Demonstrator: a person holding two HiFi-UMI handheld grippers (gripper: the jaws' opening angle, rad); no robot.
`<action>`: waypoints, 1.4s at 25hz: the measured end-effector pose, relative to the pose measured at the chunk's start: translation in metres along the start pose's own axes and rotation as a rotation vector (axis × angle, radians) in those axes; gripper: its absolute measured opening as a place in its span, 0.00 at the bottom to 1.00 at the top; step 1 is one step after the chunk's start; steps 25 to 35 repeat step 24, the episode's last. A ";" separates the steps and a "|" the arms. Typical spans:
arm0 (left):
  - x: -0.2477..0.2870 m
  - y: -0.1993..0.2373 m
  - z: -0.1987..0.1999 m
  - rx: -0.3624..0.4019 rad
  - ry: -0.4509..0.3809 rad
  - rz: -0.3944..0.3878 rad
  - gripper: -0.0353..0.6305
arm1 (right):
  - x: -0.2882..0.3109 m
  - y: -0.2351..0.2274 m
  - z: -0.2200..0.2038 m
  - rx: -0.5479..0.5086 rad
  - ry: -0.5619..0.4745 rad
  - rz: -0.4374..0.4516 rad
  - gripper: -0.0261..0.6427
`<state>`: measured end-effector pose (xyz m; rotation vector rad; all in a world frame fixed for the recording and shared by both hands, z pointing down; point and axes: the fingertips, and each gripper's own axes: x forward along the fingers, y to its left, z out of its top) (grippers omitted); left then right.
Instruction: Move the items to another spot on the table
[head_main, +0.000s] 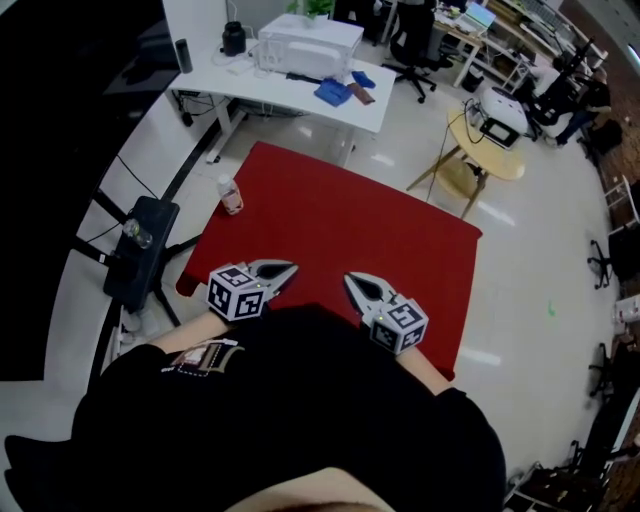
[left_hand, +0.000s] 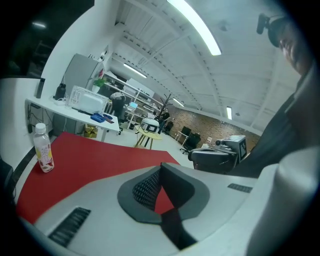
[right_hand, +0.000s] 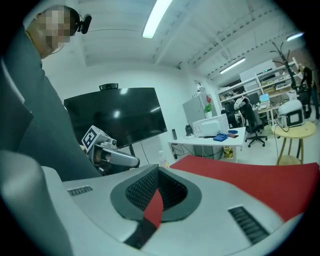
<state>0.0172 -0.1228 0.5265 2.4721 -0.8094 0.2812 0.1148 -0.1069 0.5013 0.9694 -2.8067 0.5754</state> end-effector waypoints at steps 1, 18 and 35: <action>0.001 -0.001 0.002 0.013 0.001 -0.003 0.04 | 0.001 -0.001 0.001 0.001 0.001 0.002 0.01; -0.005 0.005 0.006 0.028 -0.001 -0.014 0.04 | 0.008 0.009 0.004 -0.013 0.002 0.013 0.01; -0.007 0.005 0.006 0.021 0.002 -0.014 0.04 | 0.006 0.007 0.000 0.003 0.015 0.002 0.01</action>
